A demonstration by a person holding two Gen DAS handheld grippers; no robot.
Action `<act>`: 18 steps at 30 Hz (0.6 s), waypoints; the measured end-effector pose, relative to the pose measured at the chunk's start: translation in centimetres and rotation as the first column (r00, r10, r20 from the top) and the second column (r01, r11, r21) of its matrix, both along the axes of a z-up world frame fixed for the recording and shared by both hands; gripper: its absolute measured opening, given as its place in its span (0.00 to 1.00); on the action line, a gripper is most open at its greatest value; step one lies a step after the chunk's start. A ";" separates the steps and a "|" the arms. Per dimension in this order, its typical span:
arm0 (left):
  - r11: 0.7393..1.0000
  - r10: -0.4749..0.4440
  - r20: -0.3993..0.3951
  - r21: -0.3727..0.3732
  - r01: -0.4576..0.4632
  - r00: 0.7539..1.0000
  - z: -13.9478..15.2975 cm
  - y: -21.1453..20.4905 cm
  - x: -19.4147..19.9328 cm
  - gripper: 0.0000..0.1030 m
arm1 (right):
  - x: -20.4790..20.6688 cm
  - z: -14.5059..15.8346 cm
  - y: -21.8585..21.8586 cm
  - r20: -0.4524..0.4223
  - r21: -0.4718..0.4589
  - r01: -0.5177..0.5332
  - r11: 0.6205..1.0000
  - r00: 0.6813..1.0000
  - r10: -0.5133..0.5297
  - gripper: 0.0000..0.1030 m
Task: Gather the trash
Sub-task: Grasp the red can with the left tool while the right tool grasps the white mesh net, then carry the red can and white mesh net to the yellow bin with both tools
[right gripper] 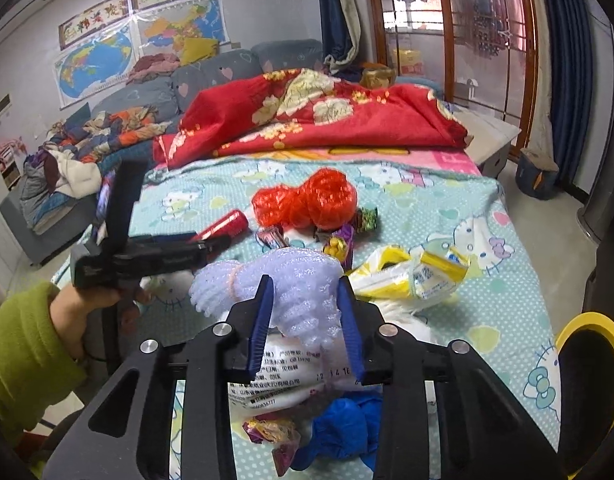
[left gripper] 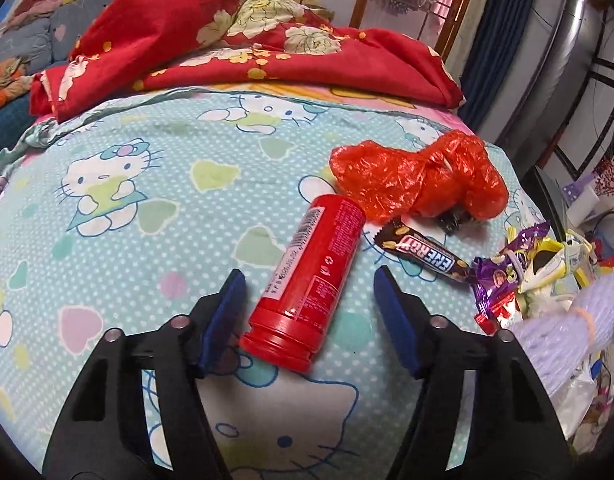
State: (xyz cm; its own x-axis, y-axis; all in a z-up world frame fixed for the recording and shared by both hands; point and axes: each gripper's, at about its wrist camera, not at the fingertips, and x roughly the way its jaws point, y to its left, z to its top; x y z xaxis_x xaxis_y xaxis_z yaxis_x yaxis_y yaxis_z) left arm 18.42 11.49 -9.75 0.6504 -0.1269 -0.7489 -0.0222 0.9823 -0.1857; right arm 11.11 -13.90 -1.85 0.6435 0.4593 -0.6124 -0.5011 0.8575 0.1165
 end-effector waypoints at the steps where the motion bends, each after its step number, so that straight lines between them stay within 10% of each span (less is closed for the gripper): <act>1: 1.000 -0.002 -0.001 0.005 0.002 1.000 0.0 -0.1 -0.1 0.37 | -0.1 0.3 0.0 0.012 0.004 0.001 1.000 1.000 -0.001 0.29; 18: 0.997 -0.036 0.204 -0.066 0.050 0.978 8.1 -3.0 -4.8 0.29 | -1.5 4.6 -5.2 0.144 0.081 0.128 0.988 0.980 -0.138 0.26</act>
